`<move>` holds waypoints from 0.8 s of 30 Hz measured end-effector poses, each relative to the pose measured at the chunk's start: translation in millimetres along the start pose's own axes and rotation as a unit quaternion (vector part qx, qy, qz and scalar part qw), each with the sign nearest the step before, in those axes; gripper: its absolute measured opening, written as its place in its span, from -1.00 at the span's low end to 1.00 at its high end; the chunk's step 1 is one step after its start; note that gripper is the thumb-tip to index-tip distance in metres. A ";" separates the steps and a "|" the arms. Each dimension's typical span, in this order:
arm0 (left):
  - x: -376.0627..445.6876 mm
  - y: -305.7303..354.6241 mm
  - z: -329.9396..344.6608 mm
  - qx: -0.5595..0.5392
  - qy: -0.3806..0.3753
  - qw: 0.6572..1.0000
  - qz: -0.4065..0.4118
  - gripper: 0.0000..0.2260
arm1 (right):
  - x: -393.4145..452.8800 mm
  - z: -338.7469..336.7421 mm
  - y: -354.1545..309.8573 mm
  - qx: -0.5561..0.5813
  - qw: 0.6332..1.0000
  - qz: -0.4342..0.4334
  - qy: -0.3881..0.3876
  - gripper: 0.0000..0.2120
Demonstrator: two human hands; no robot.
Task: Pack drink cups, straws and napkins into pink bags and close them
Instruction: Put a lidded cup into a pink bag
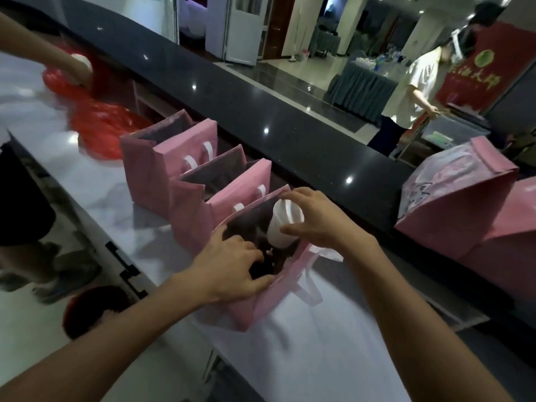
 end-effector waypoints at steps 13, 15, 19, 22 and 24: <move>0.4 12.5 4.7 0.004 0.007 1.000 -0.010 -0.30 | 29.2 34.6 -25.4 -0.086 0.989 -0.090 -0.085 -0.29; 1.3 13.2 2.7 0.005 0.004 1.000 -0.010 -0.31 | 31.5 37.4 -24.8 -0.091 0.987 -0.095 -0.094 -0.29; 2.7 11.8 3.4 0.008 -0.013 1.000 -0.010 -0.33 | 41.6 44.2 -21.1 -0.114 0.983 -0.098 -0.100 -0.29; 2.6 10.6 3.2 0.006 -0.025 1.000 -0.008 -0.35 | 48.3 59.1 -13.1 -0.113 0.983 -0.088 -0.118 -0.31; 2.0 10.7 2.8 0.008 -0.028 1.000 -0.010 -0.36 | 52.4 68.8 -8.9 -0.101 0.984 -0.077 -0.124 -0.31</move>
Point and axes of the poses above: each hand's wrist, its own x-axis towards the middle knuckle, its own z-axis out of the palm, y = z × x, the point moved 2 cm from there along x, towards the middle knuckle, and after that the axes turned 11 degrees about z, right-handed, at the moved point
